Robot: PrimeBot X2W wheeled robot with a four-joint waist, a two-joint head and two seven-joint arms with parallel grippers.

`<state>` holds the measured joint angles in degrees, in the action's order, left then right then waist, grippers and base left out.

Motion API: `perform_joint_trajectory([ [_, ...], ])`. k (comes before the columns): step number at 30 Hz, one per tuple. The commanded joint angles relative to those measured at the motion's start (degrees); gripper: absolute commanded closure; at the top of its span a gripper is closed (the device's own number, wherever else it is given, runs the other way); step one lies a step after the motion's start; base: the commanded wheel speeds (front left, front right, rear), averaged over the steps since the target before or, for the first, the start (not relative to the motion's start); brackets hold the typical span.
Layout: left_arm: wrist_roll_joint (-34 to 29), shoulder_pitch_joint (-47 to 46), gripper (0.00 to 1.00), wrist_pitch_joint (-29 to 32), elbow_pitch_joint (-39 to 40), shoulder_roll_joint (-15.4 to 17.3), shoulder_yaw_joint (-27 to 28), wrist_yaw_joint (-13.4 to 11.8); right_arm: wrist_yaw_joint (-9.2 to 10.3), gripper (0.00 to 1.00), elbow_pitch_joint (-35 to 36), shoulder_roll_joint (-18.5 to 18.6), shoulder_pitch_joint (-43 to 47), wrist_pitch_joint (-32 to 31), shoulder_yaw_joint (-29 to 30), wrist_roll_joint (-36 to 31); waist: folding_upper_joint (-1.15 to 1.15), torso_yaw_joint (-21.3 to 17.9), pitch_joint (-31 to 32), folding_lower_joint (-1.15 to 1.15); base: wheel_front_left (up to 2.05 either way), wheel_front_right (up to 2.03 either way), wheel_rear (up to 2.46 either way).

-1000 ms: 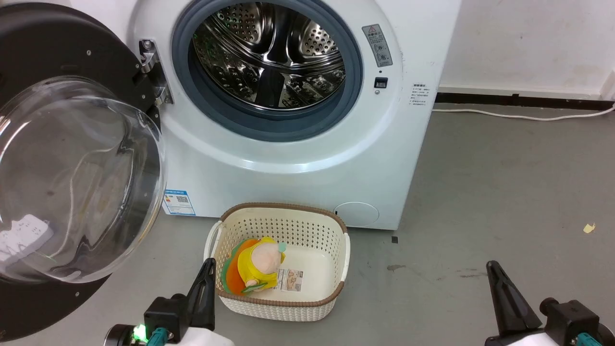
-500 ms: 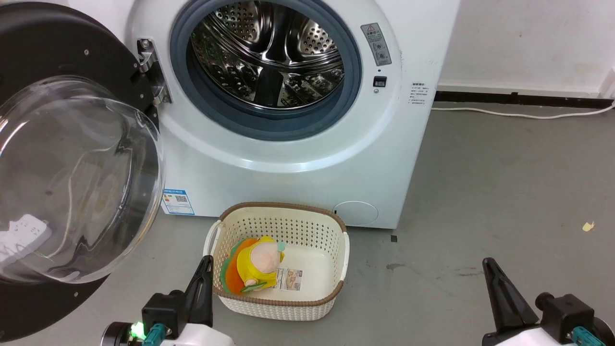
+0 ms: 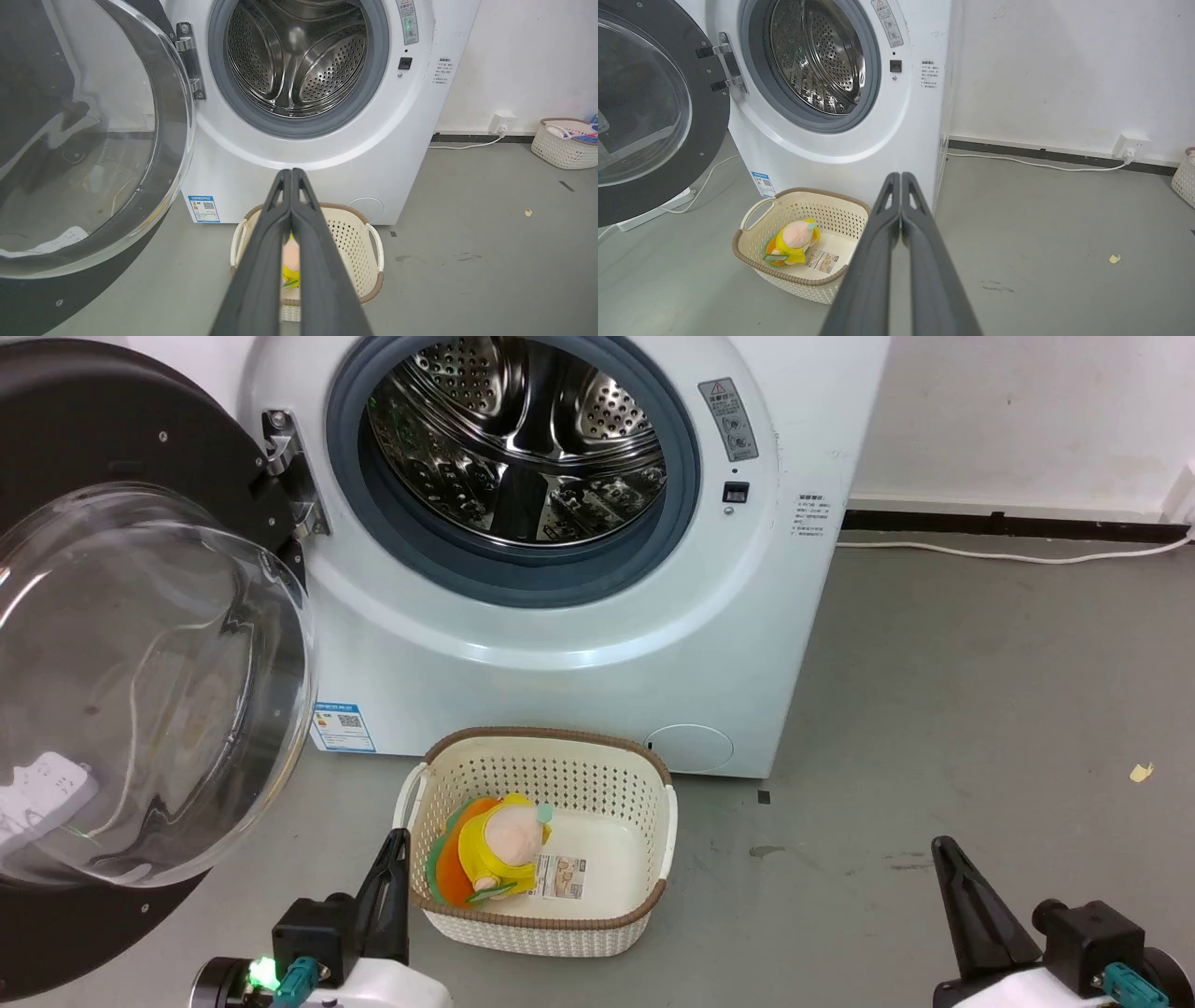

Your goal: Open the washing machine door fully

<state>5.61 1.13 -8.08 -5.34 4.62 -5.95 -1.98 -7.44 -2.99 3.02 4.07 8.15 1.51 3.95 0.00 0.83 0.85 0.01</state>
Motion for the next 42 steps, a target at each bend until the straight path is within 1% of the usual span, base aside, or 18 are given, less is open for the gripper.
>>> perform_joint_trajectory([
  [1, -0.71, -0.52, 1.0, 0.36, 0.48, -0.07, 0.5, 0.17, -0.02, 1.0, 0.52, -0.07, -1.27, -0.37, -0.09, -0.65, 0.0, -0.02, -0.02, 0.0, 0.0, 0.0, 0.0],
  [42, -3.66, -0.89, 1.0, 5.02, 3.42, -1.08, 3.79, 1.26, -0.04, 1.0, 2.01, -0.11, -2.96, -5.06, -0.95, -2.64, 0.0, -0.51, -0.52, 0.0, 0.0, 0.0, 0.0],
])
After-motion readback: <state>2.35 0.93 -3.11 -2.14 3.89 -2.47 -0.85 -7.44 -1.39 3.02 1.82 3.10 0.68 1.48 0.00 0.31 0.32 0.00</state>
